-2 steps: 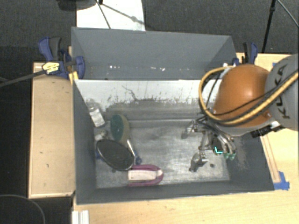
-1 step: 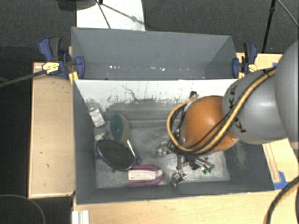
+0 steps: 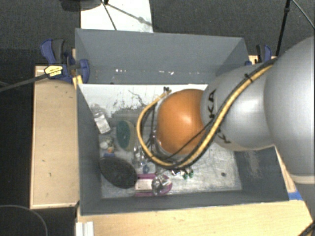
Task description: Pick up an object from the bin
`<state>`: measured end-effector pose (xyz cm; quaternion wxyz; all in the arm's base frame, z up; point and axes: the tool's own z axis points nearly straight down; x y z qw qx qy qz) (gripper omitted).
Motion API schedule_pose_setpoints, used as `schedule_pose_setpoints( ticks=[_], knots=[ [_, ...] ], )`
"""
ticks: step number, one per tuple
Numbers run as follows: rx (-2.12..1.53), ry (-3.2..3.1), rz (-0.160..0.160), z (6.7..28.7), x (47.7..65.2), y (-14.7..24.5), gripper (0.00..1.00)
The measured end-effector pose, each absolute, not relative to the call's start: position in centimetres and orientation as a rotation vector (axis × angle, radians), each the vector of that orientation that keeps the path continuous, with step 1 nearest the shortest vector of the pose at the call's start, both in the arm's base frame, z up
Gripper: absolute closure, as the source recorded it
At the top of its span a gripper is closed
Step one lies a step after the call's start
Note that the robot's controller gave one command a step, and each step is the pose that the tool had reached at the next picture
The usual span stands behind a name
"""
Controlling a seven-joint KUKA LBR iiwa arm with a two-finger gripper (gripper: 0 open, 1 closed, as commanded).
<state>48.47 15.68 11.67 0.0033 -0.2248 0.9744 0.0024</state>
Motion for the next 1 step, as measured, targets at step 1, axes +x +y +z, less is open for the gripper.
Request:
schedule_pose_setpoints(
  ticks=[1],
  knots=[
    [-0.693, 3.063, 0.001, 11.46, 48.43, 15.15, 1.00]
  ],
)
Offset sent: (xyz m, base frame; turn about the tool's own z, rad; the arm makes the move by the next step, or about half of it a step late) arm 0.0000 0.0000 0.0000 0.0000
